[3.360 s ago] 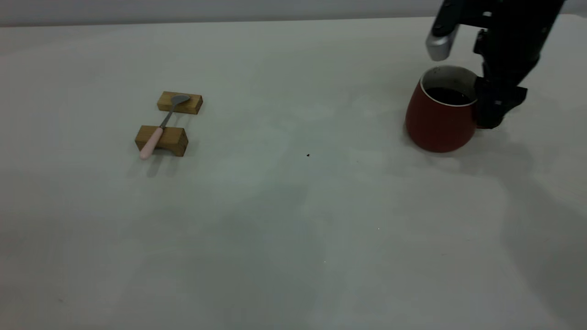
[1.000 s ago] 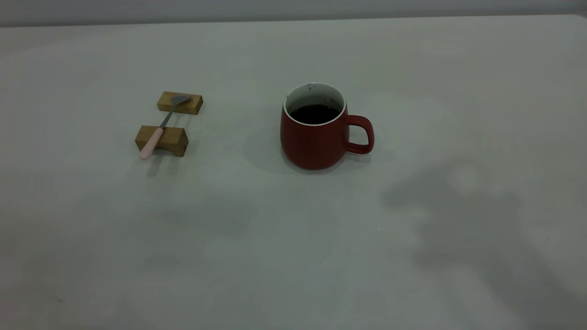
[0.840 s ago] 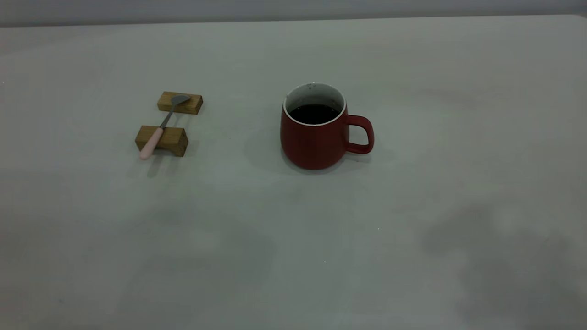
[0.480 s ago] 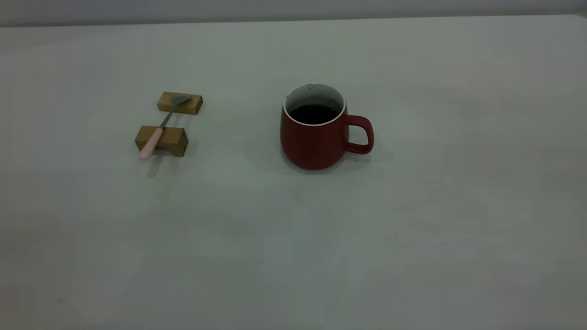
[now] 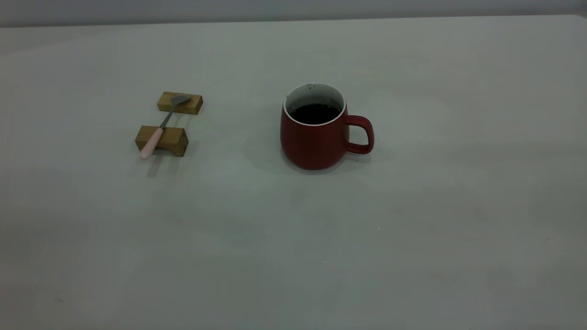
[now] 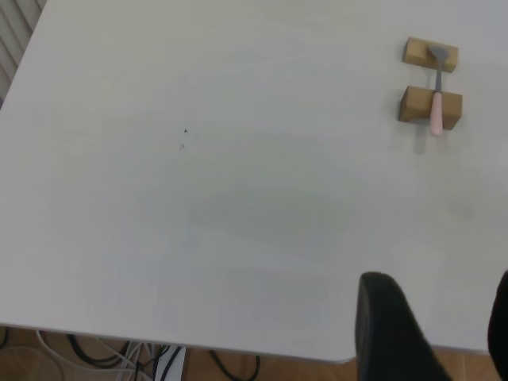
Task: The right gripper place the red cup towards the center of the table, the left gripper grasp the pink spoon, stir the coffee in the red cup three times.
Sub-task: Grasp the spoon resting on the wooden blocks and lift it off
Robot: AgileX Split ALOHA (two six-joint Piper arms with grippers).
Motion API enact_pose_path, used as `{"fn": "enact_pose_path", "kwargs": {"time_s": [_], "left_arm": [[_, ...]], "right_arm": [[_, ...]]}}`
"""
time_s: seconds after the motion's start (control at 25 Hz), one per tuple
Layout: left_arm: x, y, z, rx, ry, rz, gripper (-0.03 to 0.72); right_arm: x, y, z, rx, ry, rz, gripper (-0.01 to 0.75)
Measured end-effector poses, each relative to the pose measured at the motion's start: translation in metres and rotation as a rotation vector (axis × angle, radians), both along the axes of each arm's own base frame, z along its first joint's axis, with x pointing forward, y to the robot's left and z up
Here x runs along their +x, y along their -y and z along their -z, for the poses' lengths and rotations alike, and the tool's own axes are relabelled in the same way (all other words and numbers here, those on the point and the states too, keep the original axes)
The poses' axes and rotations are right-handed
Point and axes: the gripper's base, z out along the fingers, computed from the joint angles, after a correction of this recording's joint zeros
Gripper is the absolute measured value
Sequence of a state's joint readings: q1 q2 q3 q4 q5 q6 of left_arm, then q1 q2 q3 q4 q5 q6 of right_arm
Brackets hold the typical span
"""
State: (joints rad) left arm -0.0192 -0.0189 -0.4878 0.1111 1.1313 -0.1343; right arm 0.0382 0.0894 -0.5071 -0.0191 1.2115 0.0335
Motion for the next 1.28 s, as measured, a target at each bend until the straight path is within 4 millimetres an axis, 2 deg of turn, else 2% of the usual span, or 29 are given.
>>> {"fn": "enact_pose_path", "kwargs": {"time_s": [0.24, 0.6, 1.28], "left_arm": [[0.0000, 0.0000, 0.0000, -0.001, 0.000, -0.001, 0.389], [0.0000, 0.0000, 0.0000, -0.001, 0.000, -0.001, 0.389], [0.0000, -0.0003, 0.0000, -0.003, 0.001, -0.007, 0.389]], "right_arm": [[-0.0090, -0.0002, 0.0001, -0.017, 0.079, 0.032, 0.589], [-0.0027, -0.0075, 0.0053, 0.004, 0.108, -0.052, 0.589], [-0.0026, -0.0081, 0.0051, 0.006, 0.111, -0.058, 0.588]]}}
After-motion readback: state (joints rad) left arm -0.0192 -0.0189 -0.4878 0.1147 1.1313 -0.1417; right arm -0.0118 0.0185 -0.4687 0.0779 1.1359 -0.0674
